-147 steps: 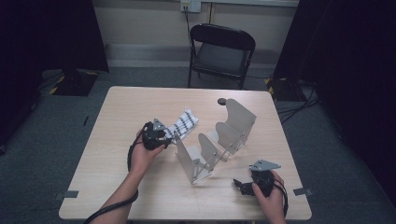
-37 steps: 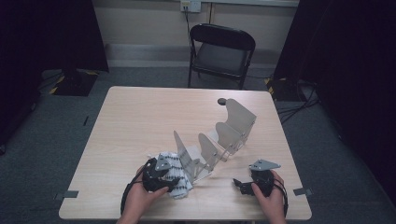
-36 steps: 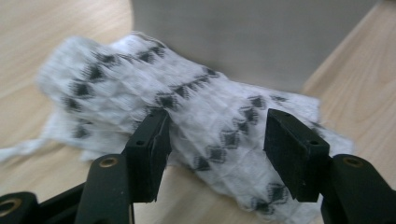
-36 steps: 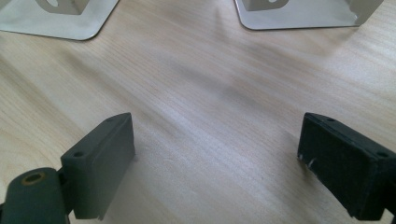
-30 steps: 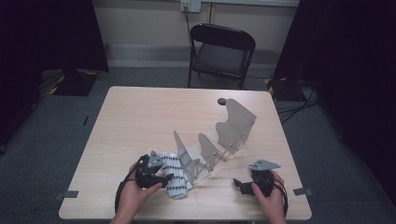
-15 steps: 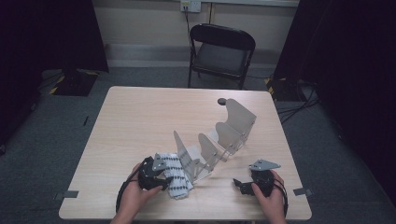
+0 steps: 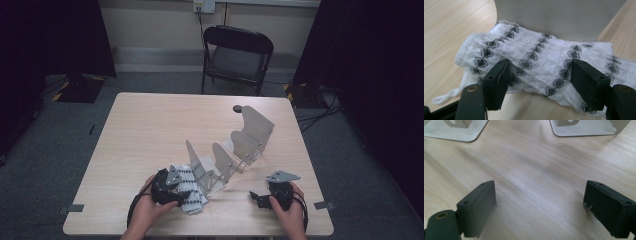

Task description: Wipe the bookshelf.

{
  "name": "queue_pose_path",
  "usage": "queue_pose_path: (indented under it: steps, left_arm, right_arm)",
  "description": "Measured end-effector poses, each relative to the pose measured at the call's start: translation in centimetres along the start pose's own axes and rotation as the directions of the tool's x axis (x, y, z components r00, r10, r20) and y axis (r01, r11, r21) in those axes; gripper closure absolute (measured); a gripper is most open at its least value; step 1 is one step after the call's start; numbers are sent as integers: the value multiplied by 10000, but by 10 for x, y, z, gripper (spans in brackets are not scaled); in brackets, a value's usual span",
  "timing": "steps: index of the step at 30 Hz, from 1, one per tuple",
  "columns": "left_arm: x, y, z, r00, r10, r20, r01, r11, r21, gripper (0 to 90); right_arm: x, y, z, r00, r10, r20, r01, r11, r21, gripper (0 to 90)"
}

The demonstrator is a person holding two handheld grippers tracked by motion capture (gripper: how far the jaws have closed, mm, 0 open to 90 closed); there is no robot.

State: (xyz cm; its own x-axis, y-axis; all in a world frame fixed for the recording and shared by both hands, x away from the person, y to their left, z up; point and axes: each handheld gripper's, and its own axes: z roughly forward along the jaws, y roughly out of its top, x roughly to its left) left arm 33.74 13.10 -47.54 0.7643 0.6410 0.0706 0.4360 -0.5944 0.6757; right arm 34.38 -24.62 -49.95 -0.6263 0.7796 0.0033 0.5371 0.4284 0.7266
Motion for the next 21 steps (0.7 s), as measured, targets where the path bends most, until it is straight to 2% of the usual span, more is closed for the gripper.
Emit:
queue_pose_path:
  steps: [6,10,12,15,16,17,19,21]
  left_arm:
    - [1,-4,8,9983,-555,202,559,9983,-158,330]
    - [2,-2,8,9977,-540,420,542,9985,-42,379]
    - [2,-3,8,9966,-614,558,621,9980,-120,428]
    - [1,-3,7,9962,-467,736,473,9989,-72,511]
    - [0,-3,7,9954,-574,763,588,9981,-165,553]
    - [0,-3,7,9956,-510,784,521,9986,-119,553]
    - [-3,-2,7,9948,-574,840,589,9982,-147,624]
    - [-4,-1,6,9958,-416,817,422,9991,-54,667]
  right_arm:
    - [0,0,0,10000,1,1,-1,10000,2,102]
    - [0,0,0,10000,-1,1,1,10000,0,102]
    - [0,0,0,10000,-2,-1,2,10000,5,102]
    - [0,0,0,10000,-4,7,4,10000,0,102]
    - [0,0,0,10000,-2,3,2,10000,2,102]
    - [0,0,0,10000,-2,3,2,10000,2,102]
    - [0,0,0,10000,-1,-1,1,10000,3,102]
    - [0,0,0,10000,-27,-15,27,10000,-4,102]
